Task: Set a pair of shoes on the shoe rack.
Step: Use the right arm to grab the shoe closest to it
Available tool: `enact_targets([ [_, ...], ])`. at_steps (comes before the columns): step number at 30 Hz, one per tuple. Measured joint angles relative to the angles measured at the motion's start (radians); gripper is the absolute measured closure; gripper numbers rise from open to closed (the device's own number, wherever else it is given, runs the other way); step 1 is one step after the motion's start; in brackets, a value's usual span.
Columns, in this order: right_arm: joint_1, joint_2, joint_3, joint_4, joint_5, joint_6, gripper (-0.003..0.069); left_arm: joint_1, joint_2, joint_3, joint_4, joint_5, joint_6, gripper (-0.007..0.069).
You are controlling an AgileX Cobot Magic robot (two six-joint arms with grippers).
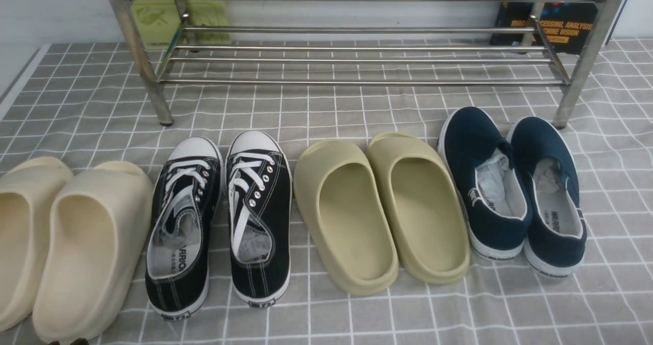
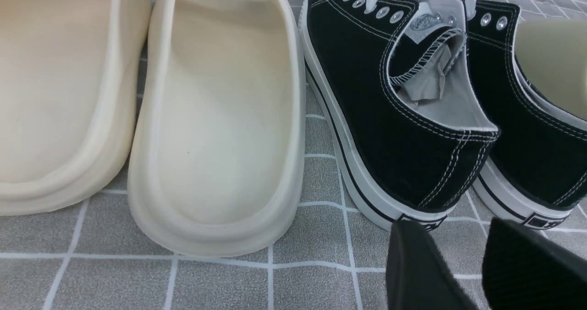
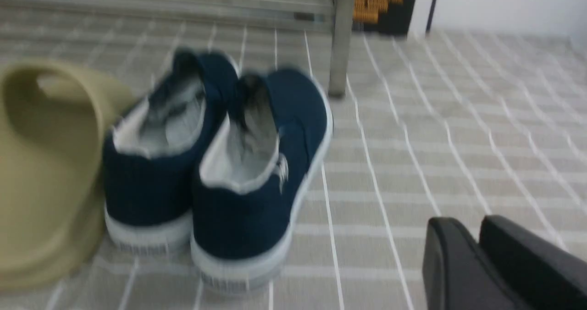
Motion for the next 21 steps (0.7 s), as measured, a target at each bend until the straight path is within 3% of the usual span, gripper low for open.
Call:
enact_targets([
  [3, 0.0, 0.0, 0.0, -0.006, -0.29, 0.0, 0.0528, 0.0, 0.0, 0.0, 0.0, 0.0, 0.0, 0.0386],
  [4, 0.0, 0.0, 0.0, -0.006, -0.309, 0.0, 0.0528, 0.0, 0.0, 0.0, 0.0, 0.0, 0.0, 0.0386],
  [7, 0.0, 0.0, 0.0, -0.014, -0.662, 0.0, 0.0528, 0.0, 0.0, 0.0, 0.0, 0.0, 0.0, 0.0386],
  [11, 0.0, 0.0, 0.0, -0.019, -0.927, 0.002, 0.0524, 0.0, 0.0, 0.0, 0.0, 0.0, 0.0, 0.0386],
  [14, 0.0, 0.0, 0.0, -0.02, -0.96, 0.021, 0.0522, 0.0, 0.0, 0.0, 0.0, 0.0, 0.0, 0.0386],
  [16, 0.0, 0.0, -0.026, -0.015, -0.892, 0.039, 0.052, 0.0, 0.0, 0.0, 0.0, 0.0, 0.0, 0.0386],
  [21, 0.0, 0.067, -0.259, -0.013, -0.521, 0.019, 0.0548, 0.0, 0.0, 0.0, 0.0, 0.0, 0.0, 0.0386],
])
